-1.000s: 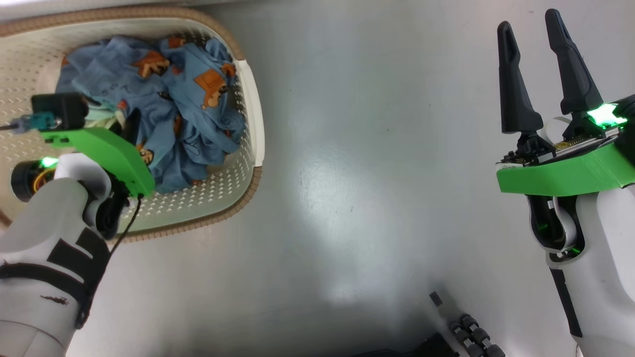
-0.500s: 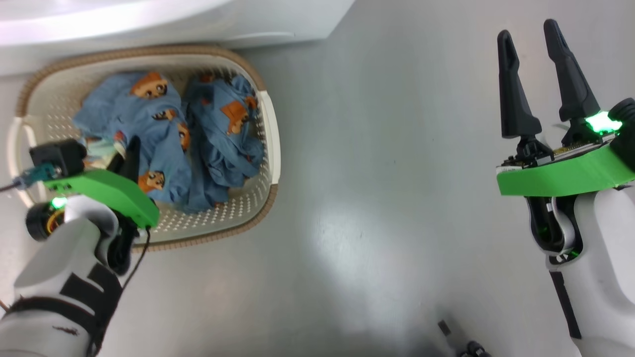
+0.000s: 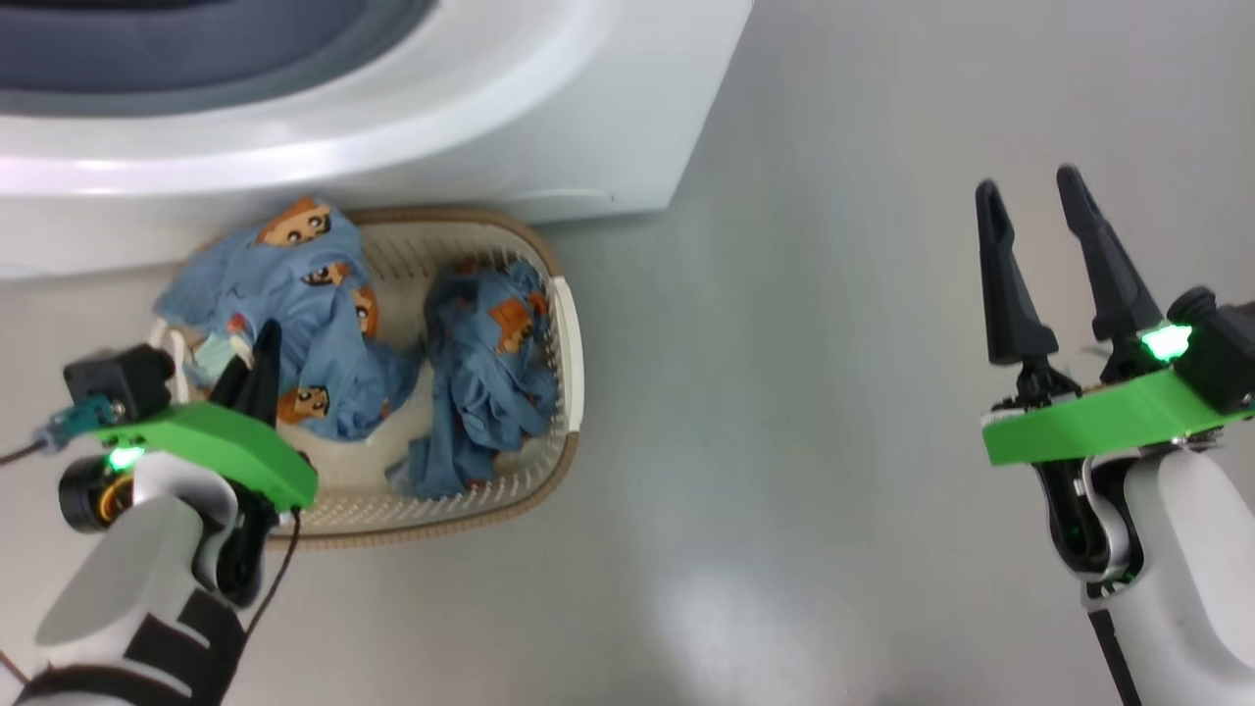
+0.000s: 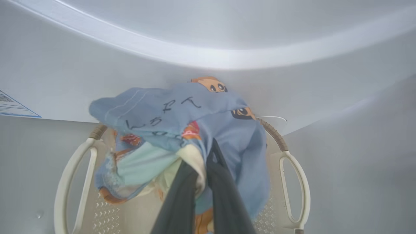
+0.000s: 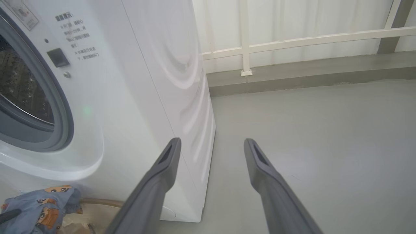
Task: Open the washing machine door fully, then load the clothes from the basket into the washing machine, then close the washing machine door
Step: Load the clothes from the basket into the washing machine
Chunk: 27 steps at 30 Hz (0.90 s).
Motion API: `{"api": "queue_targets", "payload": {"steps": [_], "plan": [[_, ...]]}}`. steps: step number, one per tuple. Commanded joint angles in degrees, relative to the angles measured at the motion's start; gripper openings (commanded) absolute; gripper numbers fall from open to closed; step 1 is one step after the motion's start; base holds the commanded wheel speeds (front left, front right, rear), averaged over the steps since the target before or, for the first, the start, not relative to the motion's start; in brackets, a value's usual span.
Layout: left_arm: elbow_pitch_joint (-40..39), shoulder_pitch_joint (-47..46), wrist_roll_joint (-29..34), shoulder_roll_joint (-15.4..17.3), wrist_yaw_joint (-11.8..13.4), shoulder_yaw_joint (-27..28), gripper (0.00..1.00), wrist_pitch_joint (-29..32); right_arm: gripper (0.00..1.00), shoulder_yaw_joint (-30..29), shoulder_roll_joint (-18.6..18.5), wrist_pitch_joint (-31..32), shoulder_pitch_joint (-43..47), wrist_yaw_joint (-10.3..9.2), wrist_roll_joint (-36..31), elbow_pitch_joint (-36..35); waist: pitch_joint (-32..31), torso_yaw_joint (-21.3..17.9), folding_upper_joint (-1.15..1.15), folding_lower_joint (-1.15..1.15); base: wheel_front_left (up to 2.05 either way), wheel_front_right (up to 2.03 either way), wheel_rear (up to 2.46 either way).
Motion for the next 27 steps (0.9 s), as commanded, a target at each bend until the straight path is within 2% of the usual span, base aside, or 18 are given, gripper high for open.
{"api": "queue_targets", "payload": {"steps": [1, 13, 27], "plan": [[-1.3, 1.6, 1.1, 2.2, 0.0, 2.2, 0.00, -0.6, 1.00, 0.8, -0.7, -0.4, 1.8, 0.32, 1.1, -1.0, -4.4, 1.0, 0.00, 0.00, 0.00, 0.00, 0.00], [-11.1, 13.0, 13.3, 0.5, 0.0, 14.5, 0.00, -0.6, 1.00, 0.2, -1.7, -0.4, 7.9, 0.32, 1.7, 0.4, -14.5, 1.6, 0.00, 0.00, 0.00, 0.00, 0.00], [-25.0, 26.6, 22.9, -1.9, 0.0, 23.9, 0.00, -0.6, 1.00, -0.7, -3.1, -0.4, 15.7, 0.32, 2.3, 1.1, -24.4, 2.3, 0.00, 0.00, 0.00, 0.00, 0.00]]}}
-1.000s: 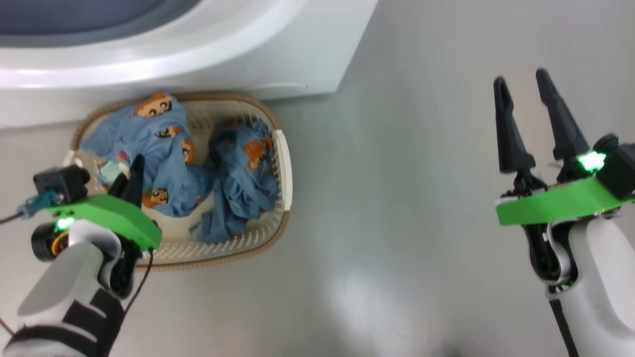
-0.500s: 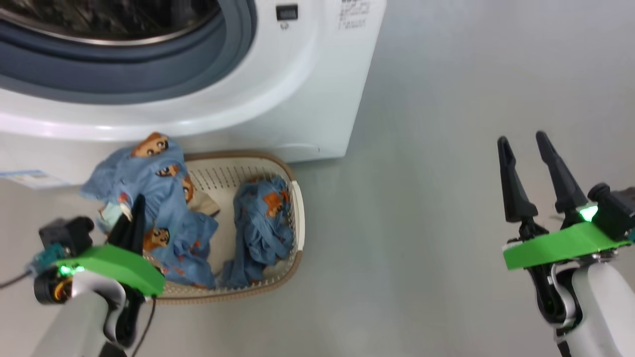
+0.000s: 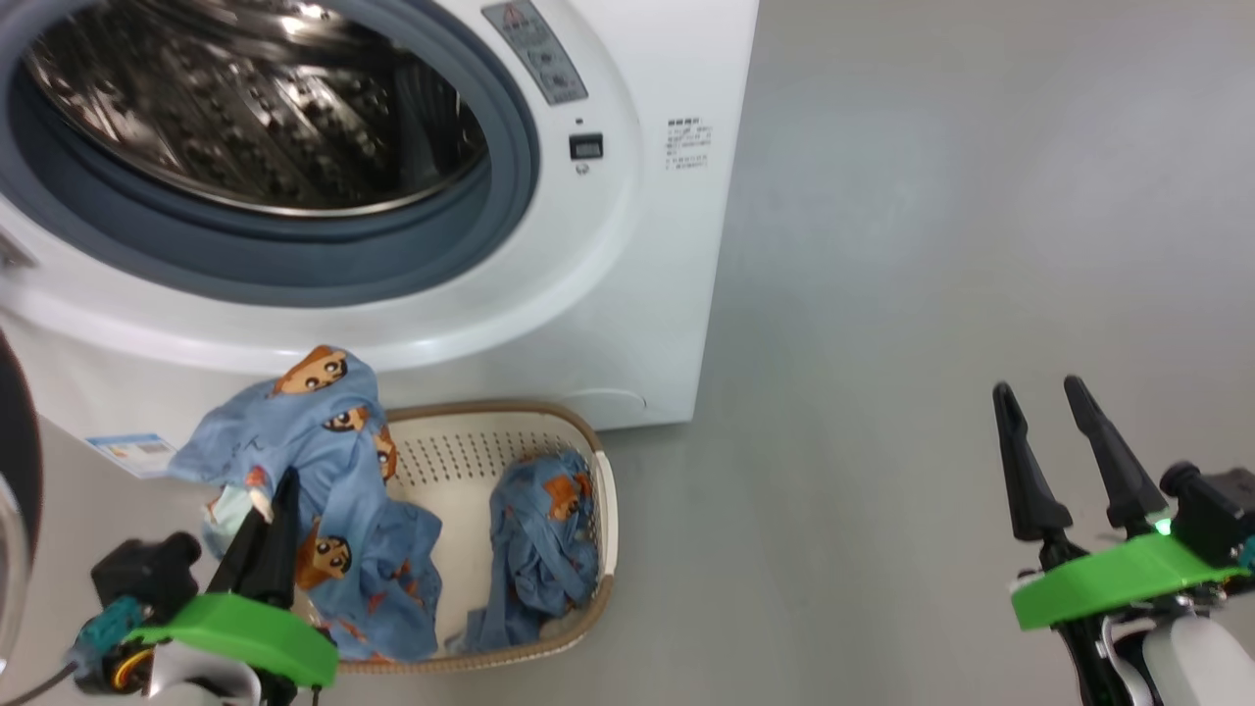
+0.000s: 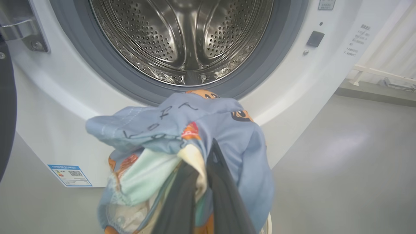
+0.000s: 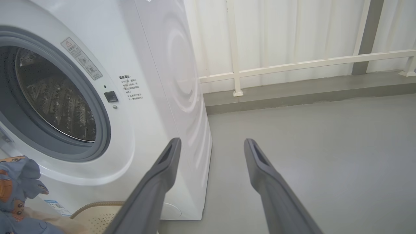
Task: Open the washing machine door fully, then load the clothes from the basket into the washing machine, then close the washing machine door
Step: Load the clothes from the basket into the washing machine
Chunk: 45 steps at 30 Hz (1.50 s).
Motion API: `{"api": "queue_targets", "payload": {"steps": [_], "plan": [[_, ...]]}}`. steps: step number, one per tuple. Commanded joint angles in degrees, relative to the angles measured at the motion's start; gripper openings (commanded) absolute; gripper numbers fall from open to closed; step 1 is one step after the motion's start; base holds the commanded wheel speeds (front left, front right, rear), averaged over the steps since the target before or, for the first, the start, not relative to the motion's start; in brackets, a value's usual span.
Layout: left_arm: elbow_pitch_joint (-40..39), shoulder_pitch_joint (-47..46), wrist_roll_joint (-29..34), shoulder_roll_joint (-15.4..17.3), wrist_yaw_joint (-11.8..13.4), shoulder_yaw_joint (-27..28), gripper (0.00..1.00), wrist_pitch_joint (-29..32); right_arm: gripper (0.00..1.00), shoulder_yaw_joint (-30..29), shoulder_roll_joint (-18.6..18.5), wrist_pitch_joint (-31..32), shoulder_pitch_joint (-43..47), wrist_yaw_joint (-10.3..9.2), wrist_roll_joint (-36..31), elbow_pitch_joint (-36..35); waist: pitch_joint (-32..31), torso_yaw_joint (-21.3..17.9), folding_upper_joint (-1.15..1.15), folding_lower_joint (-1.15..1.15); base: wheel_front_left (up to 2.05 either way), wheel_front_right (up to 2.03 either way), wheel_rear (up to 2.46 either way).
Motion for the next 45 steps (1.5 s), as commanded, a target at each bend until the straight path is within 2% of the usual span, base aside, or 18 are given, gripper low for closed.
{"api": "queue_targets", "payload": {"steps": [1, 12, 26, 36, 45], "plan": [[-3.4, 1.3, 1.5, 1.6, 0.0, 3.3, 0.00, -0.6, 1.00, 0.5, -1.4, -0.4, 1.3, 0.32, 0.0, -1.2, -3.5, 0.7, 0.00, 0.00, 0.00, 0.00, 0.00], [-14.4, 9.4, 6.1, -0.2, 0.0, 8.5, 0.00, -0.6, 1.00, -0.4, -2.0, -0.4, 4.9, 0.32, 0.0, -1.5, -6.6, 2.1, 0.00, 0.00, 0.00, 0.00, 0.00], [-23.0, 15.9, 9.2, -3.4, 0.0, 12.4, 0.00, -0.6, 1.00, -2.1, -1.8, -0.4, 6.5, 0.32, -0.3, -2.3, -6.3, 3.3, 0.00, 0.00, 0.00, 0.00, 0.00], [-23.0, 12.2, 9.4, -4.0, 0.0, 12.9, 0.00, -0.6, 1.00, -2.4, -1.4, -0.4, 4.4, 0.32, -0.6, -3.1, -1.6, 2.7, 0.00, 0.00, 0.00, 0.00, 0.00], [-20.4, 1.5, 9.4, -2.6, 0.0, 12.6, 0.00, -0.6, 1.00, -2.6, -0.4, -0.4, 0.3, 0.32, -0.9, -3.8, 5.7, 1.3, 0.00, 0.00, 0.00, 0.00, 0.00]]}}
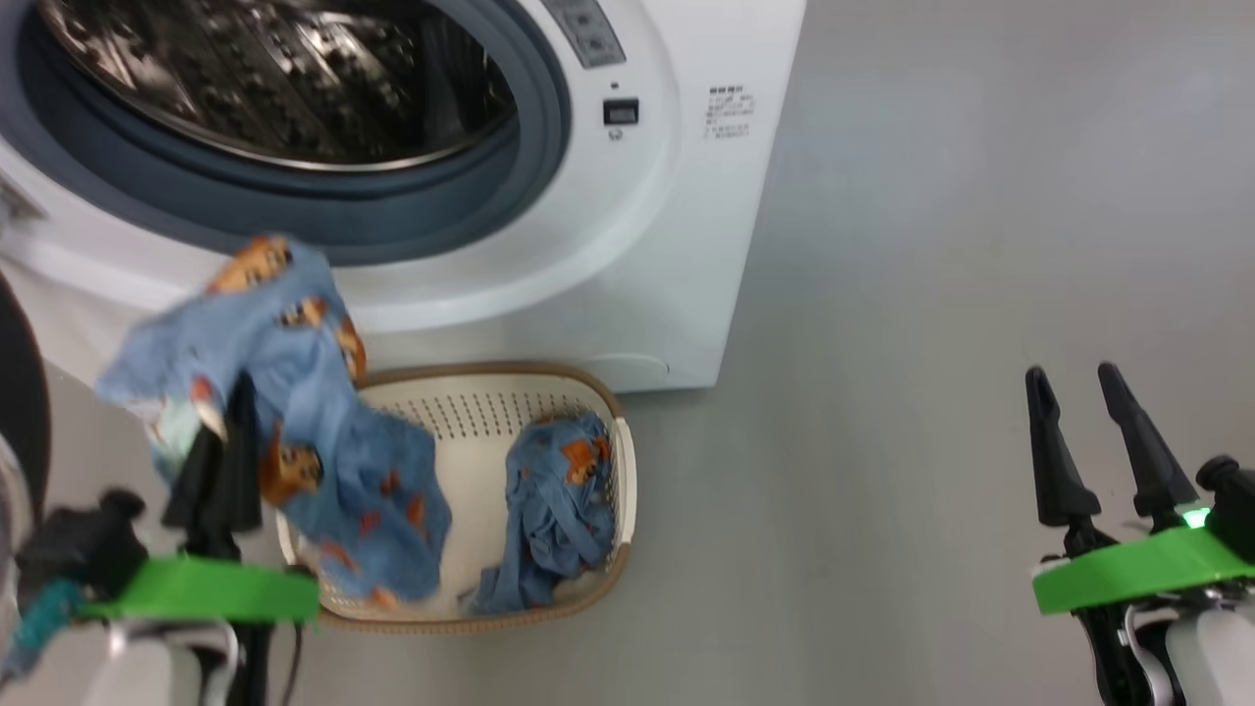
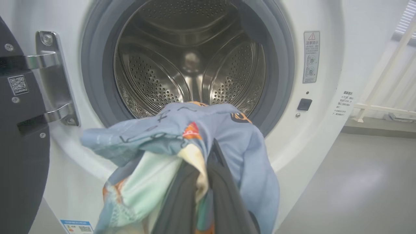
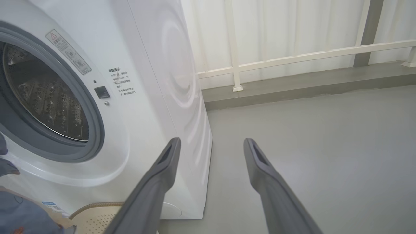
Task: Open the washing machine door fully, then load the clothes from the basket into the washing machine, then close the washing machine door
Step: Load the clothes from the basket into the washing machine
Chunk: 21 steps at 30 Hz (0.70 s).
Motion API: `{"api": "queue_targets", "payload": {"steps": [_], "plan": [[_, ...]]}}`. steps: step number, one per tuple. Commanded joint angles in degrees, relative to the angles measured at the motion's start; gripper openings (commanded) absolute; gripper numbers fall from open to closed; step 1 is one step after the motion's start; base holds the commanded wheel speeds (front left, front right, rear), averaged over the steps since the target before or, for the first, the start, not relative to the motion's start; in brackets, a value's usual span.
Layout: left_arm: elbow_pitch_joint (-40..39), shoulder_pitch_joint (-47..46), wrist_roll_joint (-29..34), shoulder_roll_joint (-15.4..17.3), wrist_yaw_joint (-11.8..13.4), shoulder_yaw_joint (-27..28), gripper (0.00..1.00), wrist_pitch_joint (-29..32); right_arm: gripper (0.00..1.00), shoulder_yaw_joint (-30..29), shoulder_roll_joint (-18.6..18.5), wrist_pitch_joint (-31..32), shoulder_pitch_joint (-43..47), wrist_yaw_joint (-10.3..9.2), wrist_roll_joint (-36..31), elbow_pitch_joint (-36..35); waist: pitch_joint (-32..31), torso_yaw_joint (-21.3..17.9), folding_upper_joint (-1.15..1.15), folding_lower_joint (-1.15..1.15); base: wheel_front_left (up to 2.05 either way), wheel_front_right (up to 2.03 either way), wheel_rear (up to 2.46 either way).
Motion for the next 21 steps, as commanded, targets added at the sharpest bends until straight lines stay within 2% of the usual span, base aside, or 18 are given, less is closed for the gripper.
{"api": "queue_targets", "payload": {"steps": [1, 11, 21], "plan": [[-0.5, -4.4, 0.1, 2.2, 0.0, 2.2, 0.00, -0.6, 1.00, 0.9, -0.6, -0.4, -2.1, 0.32, -0.8, -1.6, 4.0, -1.1, 0.00, 0.00, 0.00, 0.00, 0.00], [6.3, -20.8, -0.9, 5.3, 0.0, 2.8, 0.00, -0.6, 1.00, 1.7, 1.0, -0.4, -7.1, 0.32, -0.9, -1.7, 10.7, -3.6, 0.00, 0.00, 0.00, 0.00, 0.00], [22.5, -37.4, -1.2, 10.3, 0.0, -0.1, 0.00, -0.6, 1.00, 2.8, 2.6, -0.4, -10.7, 0.32, -0.9, -1.8, 16.0, -6.7, 0.00, 0.00, 0.00, 0.00, 0.00]]}}
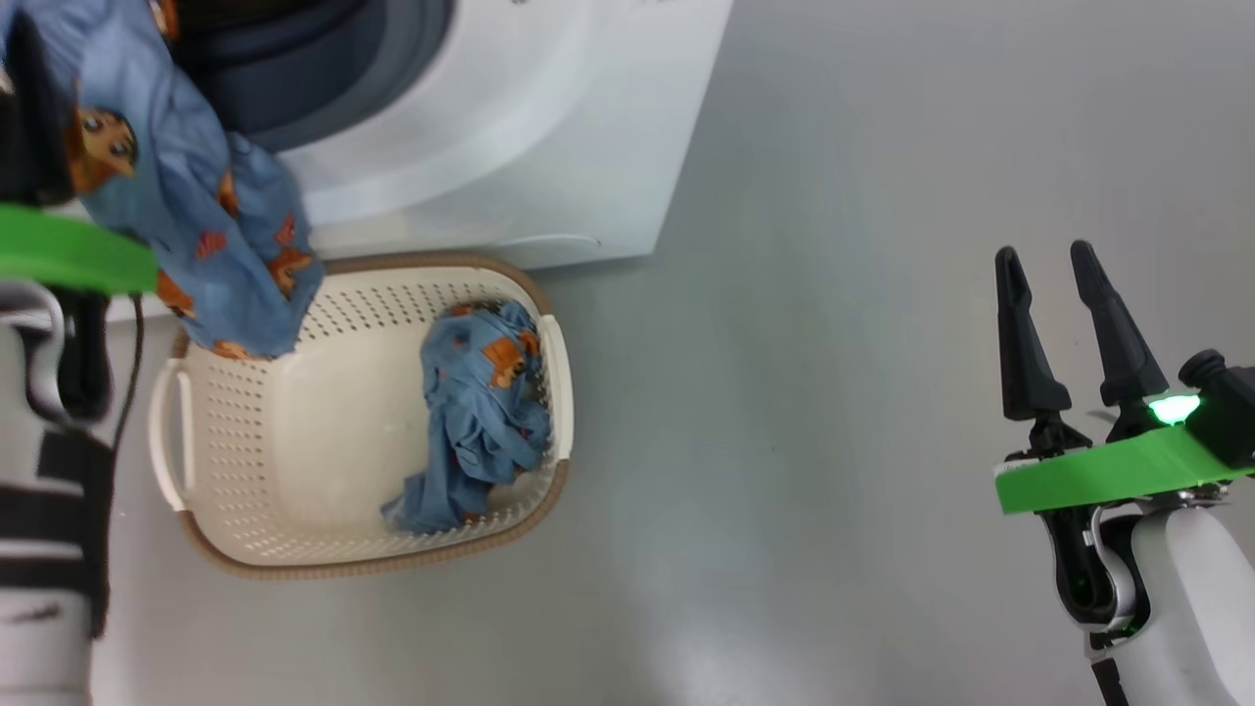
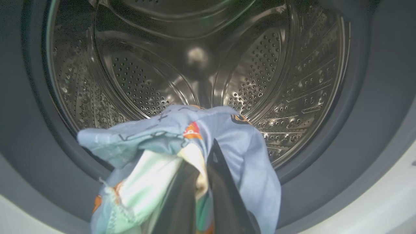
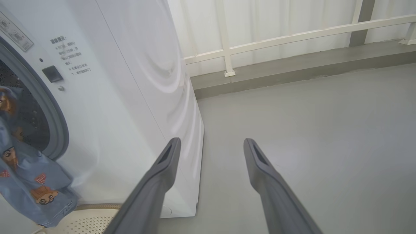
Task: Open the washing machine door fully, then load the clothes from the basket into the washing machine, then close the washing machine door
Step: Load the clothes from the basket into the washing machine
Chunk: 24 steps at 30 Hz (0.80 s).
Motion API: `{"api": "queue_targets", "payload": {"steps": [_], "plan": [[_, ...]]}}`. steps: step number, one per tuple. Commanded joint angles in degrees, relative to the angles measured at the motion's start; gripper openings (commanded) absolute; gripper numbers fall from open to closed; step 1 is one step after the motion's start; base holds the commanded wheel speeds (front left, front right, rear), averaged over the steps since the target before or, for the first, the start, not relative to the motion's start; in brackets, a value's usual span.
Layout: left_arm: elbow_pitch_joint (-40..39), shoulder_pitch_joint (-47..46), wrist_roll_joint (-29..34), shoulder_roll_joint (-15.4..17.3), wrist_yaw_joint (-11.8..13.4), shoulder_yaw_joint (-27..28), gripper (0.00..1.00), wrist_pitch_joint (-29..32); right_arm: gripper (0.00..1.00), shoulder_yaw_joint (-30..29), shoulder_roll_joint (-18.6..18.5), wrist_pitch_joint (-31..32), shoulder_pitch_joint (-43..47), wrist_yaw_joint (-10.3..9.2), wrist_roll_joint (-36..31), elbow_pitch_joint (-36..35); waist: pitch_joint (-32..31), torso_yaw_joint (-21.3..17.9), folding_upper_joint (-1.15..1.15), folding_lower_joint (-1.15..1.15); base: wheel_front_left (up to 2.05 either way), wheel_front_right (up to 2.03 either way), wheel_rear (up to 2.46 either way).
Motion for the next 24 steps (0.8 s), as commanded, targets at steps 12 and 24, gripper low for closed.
{"api": "queue_targets", "payload": {"steps": [12, 24], "plan": [[16.1, -18.1, -2.1, 4.8, 0.0, -5.1, 0.00, -0.3, 1.00, 2.8, 0.9, -0.4, -3.5, 0.32, -0.6, -1.8, 7.4, -4.8, 0.00, 0.00, 0.00, 0.00, 0.00], [21.1, -29.8, -0.7, 7.9, 0.0, -9.3, 0.00, -0.4, 1.00, 4.1, 1.6, -0.4, -5.1, 0.32, -0.5, -2.6, 11.0, -7.7, 0.00, 0.00, 0.00, 0.00, 0.00]]}}
